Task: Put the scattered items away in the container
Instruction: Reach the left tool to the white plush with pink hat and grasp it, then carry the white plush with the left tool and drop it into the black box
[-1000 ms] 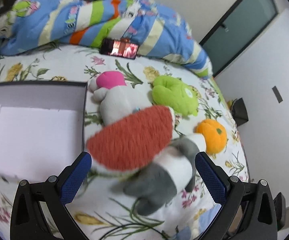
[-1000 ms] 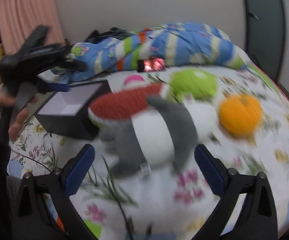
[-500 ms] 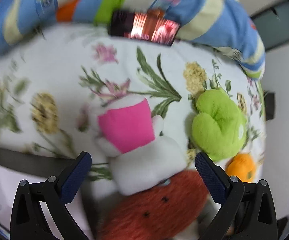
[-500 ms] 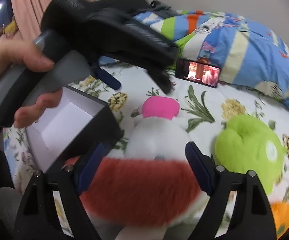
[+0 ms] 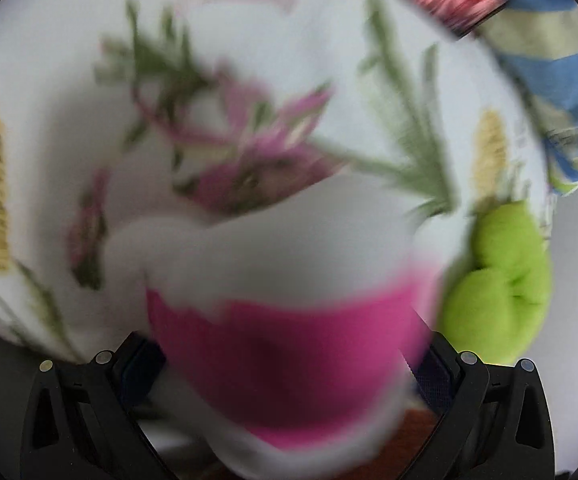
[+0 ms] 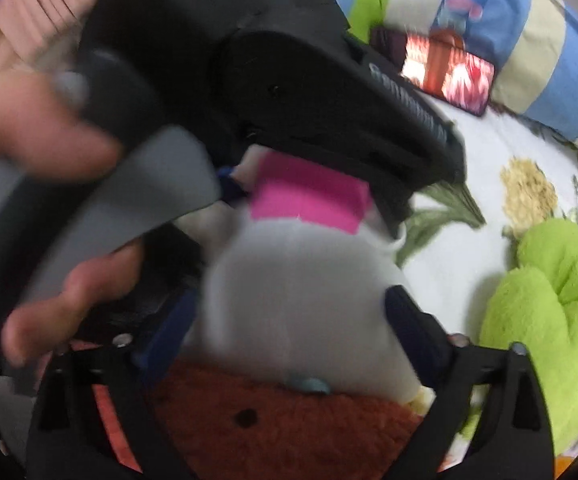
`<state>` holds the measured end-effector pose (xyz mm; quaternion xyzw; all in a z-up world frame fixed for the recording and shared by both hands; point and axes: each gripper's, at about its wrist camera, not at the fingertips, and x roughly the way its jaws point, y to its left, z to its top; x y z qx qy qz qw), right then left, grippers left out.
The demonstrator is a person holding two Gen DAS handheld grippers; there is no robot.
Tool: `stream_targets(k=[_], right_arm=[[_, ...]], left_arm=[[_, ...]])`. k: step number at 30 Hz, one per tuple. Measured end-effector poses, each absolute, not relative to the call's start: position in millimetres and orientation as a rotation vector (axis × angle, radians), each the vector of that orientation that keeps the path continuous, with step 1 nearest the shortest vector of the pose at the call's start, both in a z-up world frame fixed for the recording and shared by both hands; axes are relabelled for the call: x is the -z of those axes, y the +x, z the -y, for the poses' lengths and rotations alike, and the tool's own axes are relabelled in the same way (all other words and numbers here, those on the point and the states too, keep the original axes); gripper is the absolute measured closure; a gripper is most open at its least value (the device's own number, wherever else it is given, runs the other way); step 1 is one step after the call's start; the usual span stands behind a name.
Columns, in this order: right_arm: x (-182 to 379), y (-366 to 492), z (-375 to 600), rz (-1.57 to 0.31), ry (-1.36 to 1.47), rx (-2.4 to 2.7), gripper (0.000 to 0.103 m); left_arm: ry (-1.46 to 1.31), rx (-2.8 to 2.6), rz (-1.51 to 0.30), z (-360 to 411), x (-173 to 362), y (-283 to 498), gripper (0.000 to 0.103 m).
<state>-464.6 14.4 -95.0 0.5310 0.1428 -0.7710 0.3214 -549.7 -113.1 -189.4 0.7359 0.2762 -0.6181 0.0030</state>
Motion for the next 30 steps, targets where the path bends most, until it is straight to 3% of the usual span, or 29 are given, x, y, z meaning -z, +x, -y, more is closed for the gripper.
stream_targets(k=[6,17,30], right_arm=[[106.1,-459.4,-5.8,-0.452,1.435,2.027,0.002],[71.6,-415.6,-0.6,-0.564,1.349,2.122,0.031],[-34.6,-346.3,37.5,-0.609,1.158,2.265,0.032]], left_arm=[[2.292,1.957,-0.785,106.4,184.2,-549.1,0.0],[2.262,2.11,-0.778,100.9,148.6,-527.9,0.0],[2.058,2.39,-0.756,143.3,43.6,-483.8,0.0]])
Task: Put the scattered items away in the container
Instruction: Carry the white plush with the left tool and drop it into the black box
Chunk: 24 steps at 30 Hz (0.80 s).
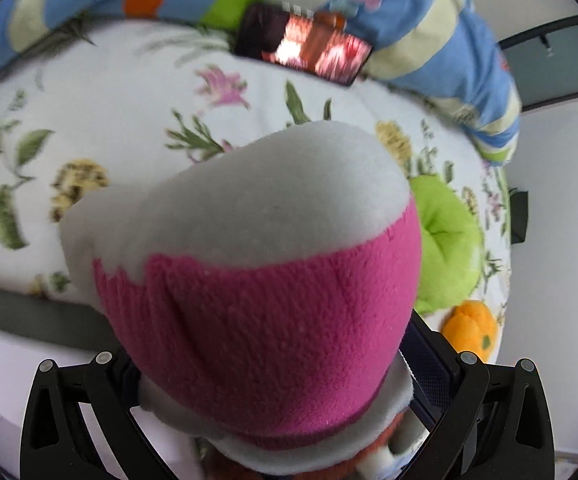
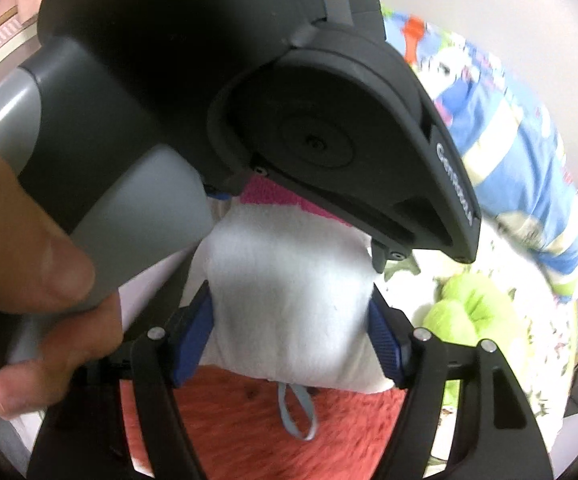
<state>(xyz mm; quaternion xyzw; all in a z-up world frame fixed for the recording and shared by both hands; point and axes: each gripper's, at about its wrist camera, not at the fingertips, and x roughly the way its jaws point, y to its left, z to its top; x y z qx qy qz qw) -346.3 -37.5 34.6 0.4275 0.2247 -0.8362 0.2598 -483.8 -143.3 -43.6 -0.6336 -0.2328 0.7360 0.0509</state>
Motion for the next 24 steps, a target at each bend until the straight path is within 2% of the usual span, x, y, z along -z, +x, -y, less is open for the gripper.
stream_targets(k=[5,11,16,24], right_arm=[[-82.1,-306.1,71.6,-0.646,1.068,2.291,0.032],[-115.3,-258.1,131.1,-0.647,1.014,2.239,0.031],[-107.3,-221.4,196.9,-0.623,0.996,2.151,0.031],[-63.5,-193.8,274.7,-0.568,1.039,2.043,0.03]], left_arm=[[-1.86,-2.3,0.707,173.2,-4.7,-448.1,0.0],[-1.895,-2.35,0.691,243.3,-28.0,-407.3,0.0],[-1.985,-2.366,0.72,323.6,-19.7,-370.0,0.0],[-2.093,-2.319,0.763,390.8,15.2,-341.1,0.0]])
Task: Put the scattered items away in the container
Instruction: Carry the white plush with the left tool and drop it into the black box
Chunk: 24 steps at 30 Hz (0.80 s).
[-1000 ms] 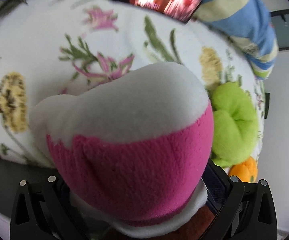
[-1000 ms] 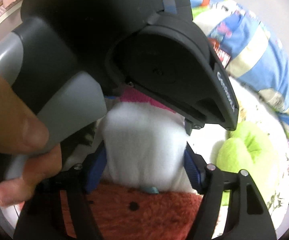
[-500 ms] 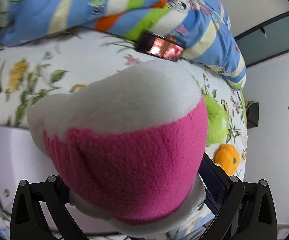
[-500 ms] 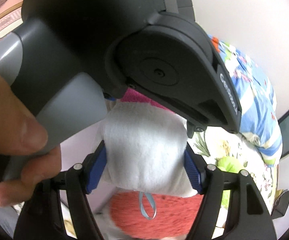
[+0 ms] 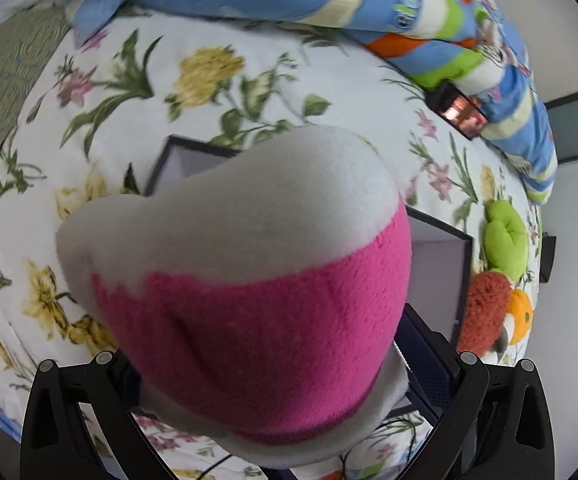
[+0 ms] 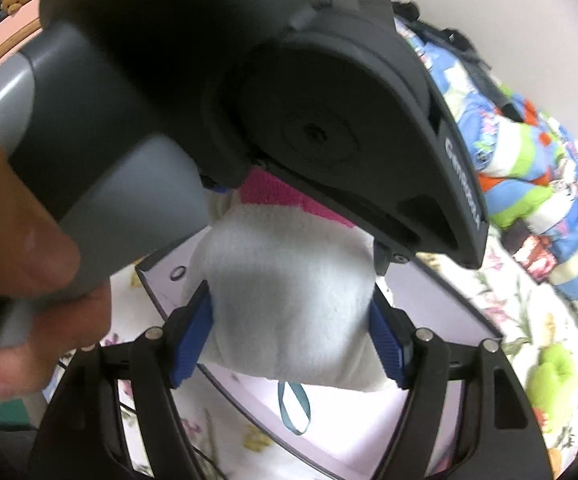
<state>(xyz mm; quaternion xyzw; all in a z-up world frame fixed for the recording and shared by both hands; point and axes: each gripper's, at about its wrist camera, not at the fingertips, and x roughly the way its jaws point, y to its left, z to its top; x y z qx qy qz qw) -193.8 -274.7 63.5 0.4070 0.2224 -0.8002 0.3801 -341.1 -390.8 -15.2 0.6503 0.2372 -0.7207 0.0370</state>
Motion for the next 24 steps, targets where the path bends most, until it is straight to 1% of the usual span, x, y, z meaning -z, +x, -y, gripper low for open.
stream_targets(k=[6,8,10,14,18,21,24], right_arm=[[-37.8,-200.0,290.1,-0.536,1.104,2.03,0.03],[-32.4,-202.5,291.3,-0.512,1.121,2.023,0.023],[-28.1,-206.1,288.4,-0.489,1.146,2.014,0.021],[-15.5,-204.6,292.2,-0.437,1.207,1.999,0.024],[-18.1,-205.5,283.2,-0.328,1.206,2.029,0.025],[-32.4,-205.6,273.6,-0.229,1.166,2.034,0.025],[-51.6,-226.4,261.4,-0.193,1.133,2.054,0.024]], left_arm=[[2.034,2.213,-0.745,406.0,37.7,-347.2,0.0],[2.028,2.204,-0.731,409.8,42.1,-347.1,0.0],[2.019,2.204,-0.711,413.8,44.2,-345.7,0.0],[2.033,2.209,-0.667,414.2,42.1,-343.4,0.0],[1.93,2.263,-0.601,412.4,21.6,-337.6,0.0],[1.825,2.318,-0.568,411.4,-0.9,-331.2,0.0],[1.685,2.38,-0.515,406.9,-28.6,-323.2,0.0]])
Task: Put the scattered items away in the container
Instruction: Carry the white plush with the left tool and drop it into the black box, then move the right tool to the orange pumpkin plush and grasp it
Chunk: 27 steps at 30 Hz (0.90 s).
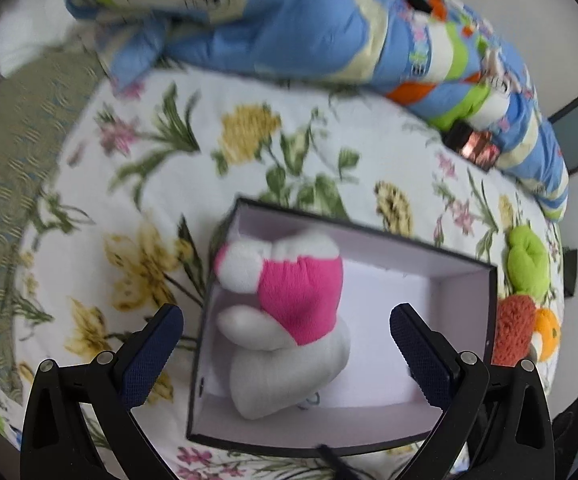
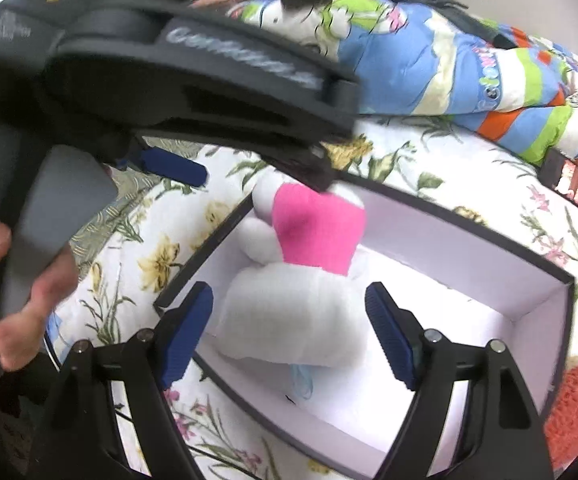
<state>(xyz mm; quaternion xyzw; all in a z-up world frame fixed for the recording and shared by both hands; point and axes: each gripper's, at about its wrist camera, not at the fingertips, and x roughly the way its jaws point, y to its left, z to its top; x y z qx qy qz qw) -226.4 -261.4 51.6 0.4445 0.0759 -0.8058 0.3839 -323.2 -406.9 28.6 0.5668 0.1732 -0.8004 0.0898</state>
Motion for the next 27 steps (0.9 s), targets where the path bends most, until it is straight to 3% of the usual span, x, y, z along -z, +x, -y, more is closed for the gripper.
stream_targets(k=[6,16,23,27], right_arm=[[-69.4,-261.3,205.4,-0.1,1.048,2.121,0.022],[-109.6,-228.7,56.2,0.044,0.961,2.293,0.006],[-138.5,-207.8,-86.4,0.192,0.886,2.469,0.0],[-147.4,-192.9,-166.7,0.302,0.818,2.568,0.0]], left_arm=[[1.493,2.549,-0.409,365.8,-92.0,-294.4,0.0],[1.467,2.748,-0.377,240.0,-152.2,-263.1,0.0],[1.241,2.882,0.016,117.3,-184.7,-240.7,0.0],[1.255,2.934,0.063,54.7,-189.0,-240.9,0.0]])
